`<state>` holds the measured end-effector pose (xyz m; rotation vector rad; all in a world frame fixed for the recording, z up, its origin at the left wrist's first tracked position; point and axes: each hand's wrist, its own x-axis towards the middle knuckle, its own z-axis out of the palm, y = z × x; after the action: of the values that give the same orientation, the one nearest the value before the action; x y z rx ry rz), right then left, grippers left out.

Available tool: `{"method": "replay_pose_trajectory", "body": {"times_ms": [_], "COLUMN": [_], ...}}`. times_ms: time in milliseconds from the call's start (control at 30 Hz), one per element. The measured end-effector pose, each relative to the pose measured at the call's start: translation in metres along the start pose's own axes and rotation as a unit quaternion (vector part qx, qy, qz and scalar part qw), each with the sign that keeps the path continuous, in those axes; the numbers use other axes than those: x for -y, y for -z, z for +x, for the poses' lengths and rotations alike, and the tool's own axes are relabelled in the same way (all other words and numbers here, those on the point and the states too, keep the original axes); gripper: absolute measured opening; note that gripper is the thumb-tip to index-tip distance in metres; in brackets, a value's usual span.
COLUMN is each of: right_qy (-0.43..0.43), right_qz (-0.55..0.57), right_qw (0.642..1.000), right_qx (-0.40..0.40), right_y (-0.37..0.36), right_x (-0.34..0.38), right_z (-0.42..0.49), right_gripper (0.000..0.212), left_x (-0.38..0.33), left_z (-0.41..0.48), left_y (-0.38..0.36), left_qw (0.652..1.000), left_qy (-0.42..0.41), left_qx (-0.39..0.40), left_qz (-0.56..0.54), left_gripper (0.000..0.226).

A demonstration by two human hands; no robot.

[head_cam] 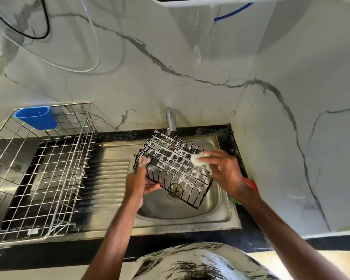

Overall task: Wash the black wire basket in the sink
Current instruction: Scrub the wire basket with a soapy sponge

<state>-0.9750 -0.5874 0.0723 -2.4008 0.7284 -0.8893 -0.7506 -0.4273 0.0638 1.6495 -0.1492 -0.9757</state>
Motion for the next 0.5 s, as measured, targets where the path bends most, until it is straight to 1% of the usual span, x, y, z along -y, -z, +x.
{"method": "replay_pose_trajectory", "body": {"times_ms": [33, 100, 167, 267, 300, 333, 367, 433, 500], "right_qy": [-0.023, -0.019, 0.021, 0.111, 0.133, 0.137, 0.125, 0.076, 0.018], "right_qz": [-0.013, -0.033, -0.022, 0.019, 0.026, 0.032, 0.033, 0.014, -0.006], "right_qw": [1.0, 0.999, 1.0, 0.991, 0.987, 0.986, 0.988, 0.996, 1.0], "right_qx": [-0.01, -0.013, 0.0, 0.07, 0.089, 0.093, 0.083, 0.039, 0.001], "right_y": [0.002, -0.002, -0.012, -0.024, -0.026, -0.025, -0.021, -0.009, 0.005], "right_x": [-0.005, -0.003, 0.014, 0.044, 0.047, 0.046, 0.041, 0.024, 0.005], "right_z": [-0.001, -0.009, -0.025, -0.051, -0.056, -0.056, -0.053, -0.043, -0.031], "right_gripper": [0.038, 0.037, 0.042, 0.047, 0.048, 0.049, 0.049, 0.049, 0.049], "left_x": [0.002, 0.004, 0.003, 0.001, 0.001, 0.0, -0.001, 0.0, 0.0], "left_z": [0.001, 0.001, 0.002, 0.002, 0.001, 0.001, 0.002, 0.002, 0.002], "left_y": [0.0, 0.0, -0.001, -0.001, -0.001, 0.0, 0.0, 0.002, 0.003], "left_qw": [1.0, 1.0, 1.0, 0.999, 0.999, 0.999, 0.999, 1.0, 1.0], "left_qy": [0.002, 0.002, 0.001, 0.01, 0.012, 0.012, 0.012, 0.01, 0.007], "left_qx": [0.001, -0.003, -0.008, -0.007, -0.005, -0.002, 0.0, 0.001, 0.002], "left_qz": [0.001, -0.006, -0.025, -0.035, -0.034, -0.035, -0.033, -0.024, -0.015], "left_gripper": [0.068, 0.066, 0.067, 0.074, 0.074, 0.076, 0.078, 0.084, 0.083]}}
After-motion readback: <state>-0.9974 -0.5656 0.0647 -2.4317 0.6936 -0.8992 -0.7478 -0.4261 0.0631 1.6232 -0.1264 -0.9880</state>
